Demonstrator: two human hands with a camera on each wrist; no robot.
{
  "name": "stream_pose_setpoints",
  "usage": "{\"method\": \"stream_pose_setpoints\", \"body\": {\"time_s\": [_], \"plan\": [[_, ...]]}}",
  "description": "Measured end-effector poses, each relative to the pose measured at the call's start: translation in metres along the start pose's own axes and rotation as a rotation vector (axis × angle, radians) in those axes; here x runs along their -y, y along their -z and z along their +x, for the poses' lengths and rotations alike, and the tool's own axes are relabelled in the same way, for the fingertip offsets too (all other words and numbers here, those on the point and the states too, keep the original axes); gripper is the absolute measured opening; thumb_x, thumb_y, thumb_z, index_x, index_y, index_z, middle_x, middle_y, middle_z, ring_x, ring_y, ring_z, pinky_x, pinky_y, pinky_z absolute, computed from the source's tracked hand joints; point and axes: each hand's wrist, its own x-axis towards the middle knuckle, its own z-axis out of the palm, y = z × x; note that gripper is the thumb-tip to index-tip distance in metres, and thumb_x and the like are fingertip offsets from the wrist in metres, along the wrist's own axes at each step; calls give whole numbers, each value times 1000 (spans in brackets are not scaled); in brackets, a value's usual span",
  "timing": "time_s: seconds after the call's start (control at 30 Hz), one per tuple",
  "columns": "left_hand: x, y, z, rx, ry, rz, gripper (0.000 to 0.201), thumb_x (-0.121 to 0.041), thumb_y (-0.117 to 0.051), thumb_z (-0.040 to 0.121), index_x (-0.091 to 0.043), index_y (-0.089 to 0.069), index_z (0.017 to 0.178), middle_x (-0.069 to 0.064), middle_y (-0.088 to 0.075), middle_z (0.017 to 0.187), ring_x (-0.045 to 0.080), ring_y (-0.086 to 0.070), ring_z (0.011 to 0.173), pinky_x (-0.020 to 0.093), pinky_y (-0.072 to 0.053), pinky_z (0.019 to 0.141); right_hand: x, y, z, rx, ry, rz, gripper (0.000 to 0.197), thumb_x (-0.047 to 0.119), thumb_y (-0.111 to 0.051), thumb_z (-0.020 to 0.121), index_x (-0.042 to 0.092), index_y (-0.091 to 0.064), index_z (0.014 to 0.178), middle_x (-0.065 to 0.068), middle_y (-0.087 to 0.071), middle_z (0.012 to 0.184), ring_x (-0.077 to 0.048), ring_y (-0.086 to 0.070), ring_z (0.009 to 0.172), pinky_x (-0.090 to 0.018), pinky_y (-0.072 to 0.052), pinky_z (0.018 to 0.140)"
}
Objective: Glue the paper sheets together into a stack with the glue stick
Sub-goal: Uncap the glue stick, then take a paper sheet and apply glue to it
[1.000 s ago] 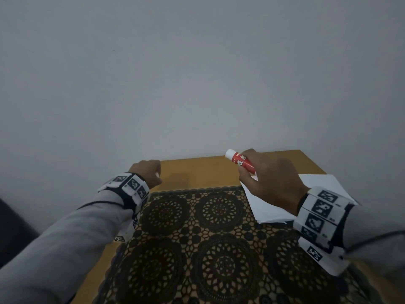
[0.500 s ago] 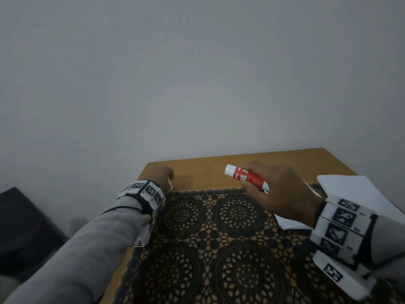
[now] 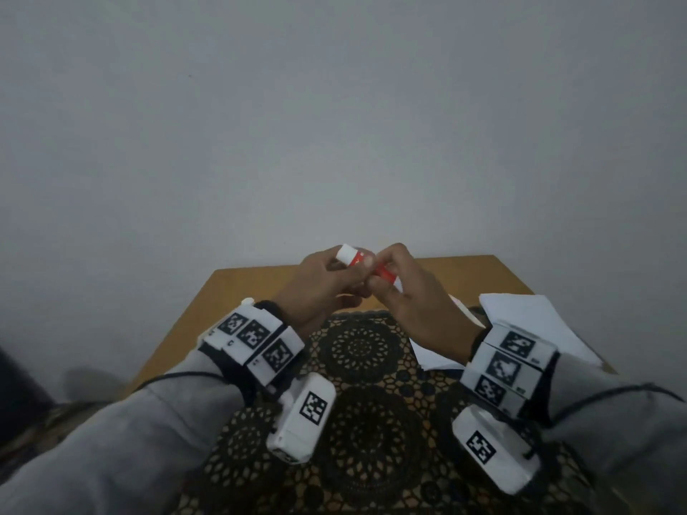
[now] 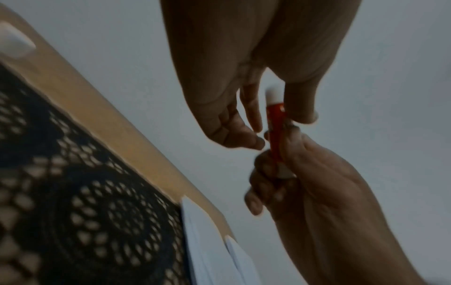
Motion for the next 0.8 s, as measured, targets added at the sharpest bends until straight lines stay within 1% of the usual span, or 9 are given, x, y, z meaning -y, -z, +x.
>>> {"method": "stream_pose_setpoints", "body": {"time_s": [0.13,0.27,0.4,0.5,0.57,0.63,0.7,0.77,0.8], "plan": [[0,-18,-9,-107,-112,-78,29,-29,-68,75,-4,-65,88,3,-64,72,13,-58,67,27,-49,68,10,9,-14,-9,-28,57,25,27,-59,95,21,-39,110,5,-62,92,-4,-60,74,-18,-50,60],[0,-19,-17,-149,-140,-36,31,-29,-70,72,-3,-66,88,4,-62,68,14,-55,64,25,-49,64,13,17,-27,-50,-49,59,22,24,-64,92,18,-45,101,4,-66,84,-13,-60,69,-35,-53,63],[-1,-21,-22,-178,-156,-41,27,-27,-71,72,-4,-67,86,2,-61,67,12,-55,63,26,-48,63,14,17,-34,-73,-44,35,23,20,-69,88,18,-49,99,6,-66,83,-9,-61,69,-32,-53,65],[-2,-22,-24,-197,-152,-54,19,-21,-71,76,-5,-67,84,2,-59,65,13,-53,61,25,-47,61,15,16,-37,-112,-33,29,20,19,-69,88,12,-52,95,1,-68,79,-15,-63,67,-32,-52,60],[0,-22,-27,-199,-149,-47,13,-17,-69,81,-5,-66,84,2,-59,65,13,-52,61,25,-47,61,16,16,-40,-108,-29,29,16,19,-67,90,11,-54,94,1,-68,78,-12,-63,66,-25,-51,56],[3,-22,-30,-190,-157,-60,15,-18,-70,77,-5,-66,83,4,-58,67,14,-52,61,25,-46,60,19,18,-43,-80,-27,32,9,20,-62,94,13,-57,92,3,-68,74,-8,-62,62,-18,-49,54],[3,-23,-34,-172,-165,-68,20,-21,-71,72,-4,-65,82,5,-56,67,13,-50,60,24,-45,59,23,20,-46,-22,-63,56,15,25,-52,99,16,-59,89,2,-68,69,-11,-62,58,-23,-50,56],[5,-26,-37,-155,-160,-76,20,-20,-71,71,-4,-65,82,6,-54,66,13,-48,59,25,-42,59,28,19,-51,53,-209,239,29,30,-41,103,12,-59,87,-5,-66,66,-20,-59,57,-32,-49,55],[7,-27,-39,-153,-156,-79,17,-18,-71,73,-5,-65,81,6,-53,66,14,-47,59,26,-40,60,30,19,-53,76,-298,363,36,32,-37,104,8,-58,87,-8,-64,66,-23,-56,56,-32,-48,54]]}}
